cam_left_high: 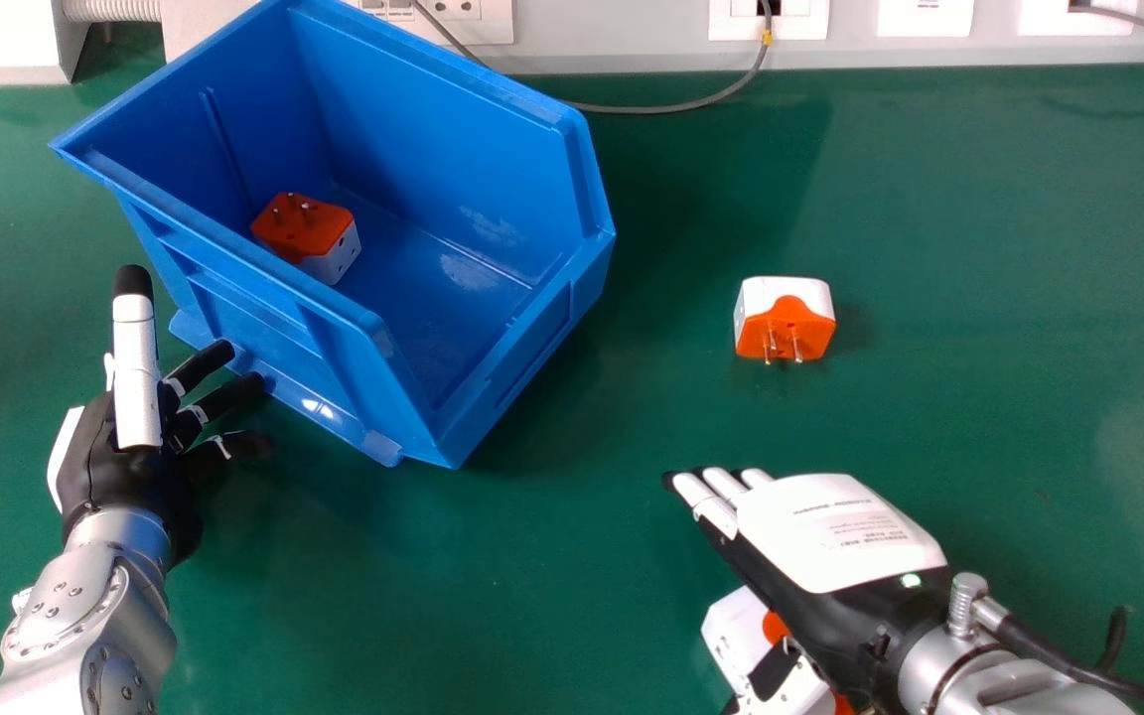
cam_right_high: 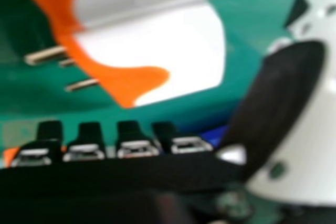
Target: Pick all objects and put in blue box
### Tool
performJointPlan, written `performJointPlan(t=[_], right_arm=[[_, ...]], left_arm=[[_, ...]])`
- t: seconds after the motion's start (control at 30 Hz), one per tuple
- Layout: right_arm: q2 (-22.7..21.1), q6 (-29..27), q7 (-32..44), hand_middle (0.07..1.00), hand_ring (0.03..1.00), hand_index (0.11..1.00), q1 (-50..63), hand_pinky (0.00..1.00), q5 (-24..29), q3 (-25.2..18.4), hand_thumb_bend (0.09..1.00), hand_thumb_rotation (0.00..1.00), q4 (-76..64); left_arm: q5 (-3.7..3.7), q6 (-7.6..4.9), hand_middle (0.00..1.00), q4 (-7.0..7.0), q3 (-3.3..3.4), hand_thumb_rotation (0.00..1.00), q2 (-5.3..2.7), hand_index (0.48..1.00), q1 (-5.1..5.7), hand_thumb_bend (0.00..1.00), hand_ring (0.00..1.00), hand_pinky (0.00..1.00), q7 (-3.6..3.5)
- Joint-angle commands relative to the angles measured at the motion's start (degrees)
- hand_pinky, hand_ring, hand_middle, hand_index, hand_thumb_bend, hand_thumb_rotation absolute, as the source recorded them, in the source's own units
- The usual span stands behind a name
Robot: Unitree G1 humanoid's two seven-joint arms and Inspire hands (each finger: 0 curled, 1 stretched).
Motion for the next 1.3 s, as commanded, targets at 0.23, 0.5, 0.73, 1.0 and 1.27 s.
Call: performJointPlan(t=[0.23,0.5,0.73,1.0,1.27], right_arm=[[3.3,6.2,4.4,1.000,1.000,1.000,-1.3,1.00,-6.4,0.8,1.000,0.39,-2.3],[4.4,9.2,8.0,1.000,0.991,0.980,-2.0,0.83,-11.1,1.2,1.000,0.33,-2.3],[4.4,8.0,3.2,0.955,0.872,0.900,0.6,0.55,-11.6,1.4,0.984,0.19,-2.9],[3.4,4.7,-5.9,0.853,0.701,0.781,3.4,0.40,-11.2,1.8,0.768,0.06,-0.1],[4.2,3.6,-9.1,0.619,0.503,0.694,4.0,0.23,-6.5,1.5,0.606,0.02,1.1]], left_arm=[[0.76,1.43,0.83,0.95,-0.18,0.93,0.18,0.882,0.74,0.86,0.72,0.63,0.56],[0.42,2.17,0.83,-0.55,-0.08,0.93,-0.19,0.882,1.21,0.86,0.72,0.64,0.77],[0.41,2.82,0.83,-1.30,-0.03,0.93,-0.33,0.882,1.37,0.86,0.73,0.64,1.05],[0.16,3.51,0.83,-2.30,0.10,0.93,-0.56,0.882,1.61,0.86,0.73,0.64,1.14],[0.10,4.00,0.83,-2.95,0.14,0.93,-0.45,0.885,1.76,0.86,0.73,0.64,0.90]])
